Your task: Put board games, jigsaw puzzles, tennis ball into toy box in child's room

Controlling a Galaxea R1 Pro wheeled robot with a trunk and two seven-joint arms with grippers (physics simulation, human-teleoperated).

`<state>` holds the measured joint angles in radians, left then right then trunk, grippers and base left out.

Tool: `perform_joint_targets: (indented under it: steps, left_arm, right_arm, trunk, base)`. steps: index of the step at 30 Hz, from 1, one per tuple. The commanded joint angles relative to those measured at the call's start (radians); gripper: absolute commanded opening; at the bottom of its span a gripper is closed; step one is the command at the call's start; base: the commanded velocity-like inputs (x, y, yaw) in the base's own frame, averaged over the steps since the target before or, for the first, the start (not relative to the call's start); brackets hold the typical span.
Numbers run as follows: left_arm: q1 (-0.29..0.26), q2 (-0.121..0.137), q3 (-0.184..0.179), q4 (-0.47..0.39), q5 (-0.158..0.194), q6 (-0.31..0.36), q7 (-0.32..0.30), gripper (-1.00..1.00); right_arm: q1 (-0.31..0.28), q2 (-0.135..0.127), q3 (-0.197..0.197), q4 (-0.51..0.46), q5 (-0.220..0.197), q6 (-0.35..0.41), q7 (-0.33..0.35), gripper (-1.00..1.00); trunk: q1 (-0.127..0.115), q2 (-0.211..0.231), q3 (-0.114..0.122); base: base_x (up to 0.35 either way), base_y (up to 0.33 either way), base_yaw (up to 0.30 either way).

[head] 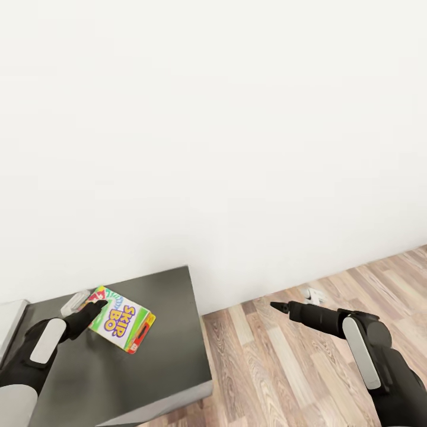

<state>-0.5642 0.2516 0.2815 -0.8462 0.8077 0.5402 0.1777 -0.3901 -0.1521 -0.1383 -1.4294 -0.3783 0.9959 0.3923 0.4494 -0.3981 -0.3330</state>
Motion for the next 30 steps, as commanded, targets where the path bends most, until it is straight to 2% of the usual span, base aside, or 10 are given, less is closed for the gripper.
perform_joint_targets:
  steps: [1,15,30]
  left_arm:
    - [0.000,0.000,0.001,-0.002,0.013,0.004,0.008,1.00]
    - [0.000,0.000,0.001,-0.002,0.013,0.004,0.008,1.00]
    - [0.000,0.000,0.000,-0.002,0.013,0.004,0.008,1.00]
  right_arm:
    - [-0.001,0.000,-0.001,0.000,0.009,0.004,0.010,1.00]
    - [-0.001,0.000,-0.001,0.000,0.009,0.004,0.010,1.00]
    - [-0.001,0.000,-0.001,0.000,0.009,0.004,0.010,1.00]
  trunk:
    - [0.001,-0.002,-0.002]
    - [0.001,-0.002,-0.002]
    - [0.001,-0.002,-0.002]
  base:
    - [0.000,0.000,-0.233]
    - [0.000,0.000,-0.242]
    - [0.000,0.000,-0.046]
